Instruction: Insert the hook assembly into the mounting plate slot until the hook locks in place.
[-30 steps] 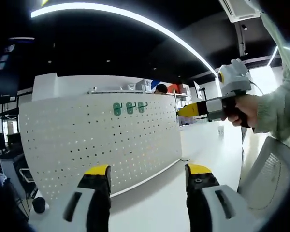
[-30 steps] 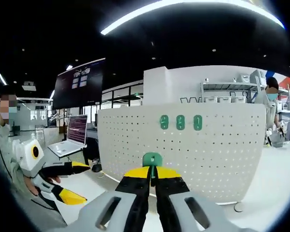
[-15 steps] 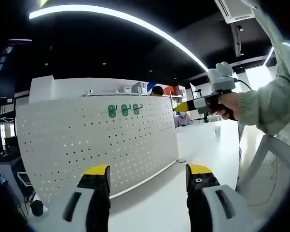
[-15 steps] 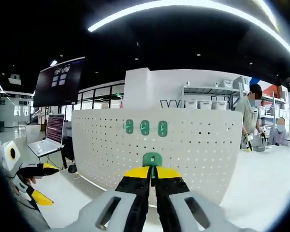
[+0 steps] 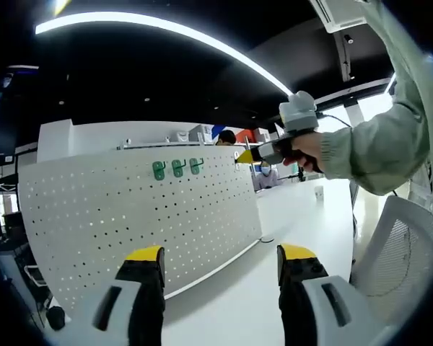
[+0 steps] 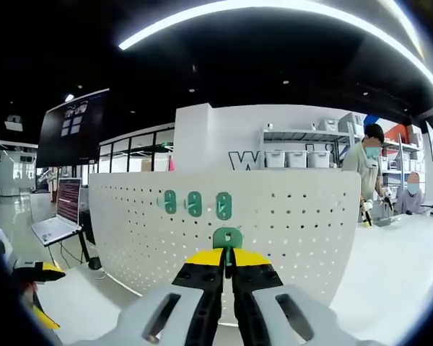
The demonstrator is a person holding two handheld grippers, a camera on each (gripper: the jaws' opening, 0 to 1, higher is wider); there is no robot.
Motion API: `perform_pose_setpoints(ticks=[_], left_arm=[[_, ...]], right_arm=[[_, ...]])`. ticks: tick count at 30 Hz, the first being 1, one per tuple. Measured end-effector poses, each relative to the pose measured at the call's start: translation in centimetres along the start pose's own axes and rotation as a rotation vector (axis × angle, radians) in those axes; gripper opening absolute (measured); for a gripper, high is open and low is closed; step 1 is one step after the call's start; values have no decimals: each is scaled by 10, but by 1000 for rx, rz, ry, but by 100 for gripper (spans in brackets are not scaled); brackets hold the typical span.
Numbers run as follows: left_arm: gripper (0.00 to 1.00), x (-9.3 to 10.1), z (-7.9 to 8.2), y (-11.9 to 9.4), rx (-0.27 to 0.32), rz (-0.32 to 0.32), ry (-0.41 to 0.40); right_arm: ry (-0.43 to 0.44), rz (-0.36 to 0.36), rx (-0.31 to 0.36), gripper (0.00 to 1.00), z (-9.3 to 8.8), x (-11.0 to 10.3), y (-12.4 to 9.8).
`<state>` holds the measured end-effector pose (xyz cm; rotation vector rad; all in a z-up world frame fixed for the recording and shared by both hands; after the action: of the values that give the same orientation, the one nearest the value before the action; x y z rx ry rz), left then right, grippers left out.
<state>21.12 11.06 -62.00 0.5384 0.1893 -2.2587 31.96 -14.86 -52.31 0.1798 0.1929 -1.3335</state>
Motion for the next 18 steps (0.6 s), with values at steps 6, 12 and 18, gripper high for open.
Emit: perform_pose_setpoints(ticks=[6, 12, 18], left_arm=[[65, -3, -1, -1, 6, 12, -8], [65, -4, -2, -1, 3, 15, -16], [65, -3, -3, 0, -1, 7, -23]], right_arm=[[-13, -17, 14, 1, 8, 7, 16], [-19, -38, 35, 1, 17, 12, 32], [-39, -48, 44, 1, 21, 14, 46]])
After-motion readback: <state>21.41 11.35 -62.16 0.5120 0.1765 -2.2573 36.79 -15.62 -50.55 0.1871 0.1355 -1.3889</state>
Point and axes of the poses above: the point that each gripper's makers call its tool centre point, and the gripper's own axes: y roughly forward along the fingers, x roughly to its right, z roughly out of its top, the point moved 7 cm from there along -y, roughly backward along the fingers, and after that the axes turned 15 degrees about y, right-handed, at the moved point
